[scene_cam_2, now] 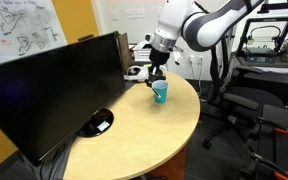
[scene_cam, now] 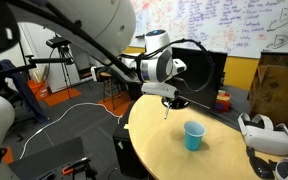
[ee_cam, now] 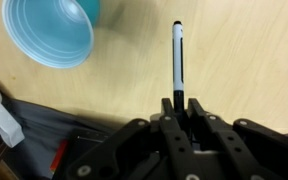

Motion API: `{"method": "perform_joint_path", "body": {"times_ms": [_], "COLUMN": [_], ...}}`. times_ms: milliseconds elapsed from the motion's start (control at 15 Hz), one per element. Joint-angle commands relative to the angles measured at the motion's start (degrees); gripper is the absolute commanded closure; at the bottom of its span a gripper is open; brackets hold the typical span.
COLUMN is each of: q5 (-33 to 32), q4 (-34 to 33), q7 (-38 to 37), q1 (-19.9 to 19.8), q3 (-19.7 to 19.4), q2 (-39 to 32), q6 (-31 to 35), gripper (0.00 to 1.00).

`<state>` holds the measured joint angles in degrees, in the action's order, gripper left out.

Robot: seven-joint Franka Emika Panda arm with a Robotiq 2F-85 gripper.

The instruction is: Remove the object from the teal cup then put it on the table

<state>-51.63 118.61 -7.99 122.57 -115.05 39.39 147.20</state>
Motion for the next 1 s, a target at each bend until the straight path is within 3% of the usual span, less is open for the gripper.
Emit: {"method": "perform_joint_path", "body": {"times_ms": [0, 533, 600, 667, 733, 933], "q5": [2.4, 4.9, 5.1, 5.1, 5.1, 5.1], "q4": [-2.3, -4.5, -4.7, -4.9, -5.1, -5.3], "q7": [2.5, 3.9, 4.0, 3.9, 3.9, 3.6], "q1": [2.4, 3.4, 3.7, 3.8, 4.0, 4.1], "q3": [-0.7, -0.5, -0.6, -0.7, -0.7, -0.6], "q2": [2.5, 5.8, 6.1, 6.2, 6.4, 6.9], "q6": [-5.0, -10.2, -10.7, -11.1, -11.5, -11.9], "gripper": [0.95, 0.95, 0.9, 0.54, 0.53, 0.33]}}
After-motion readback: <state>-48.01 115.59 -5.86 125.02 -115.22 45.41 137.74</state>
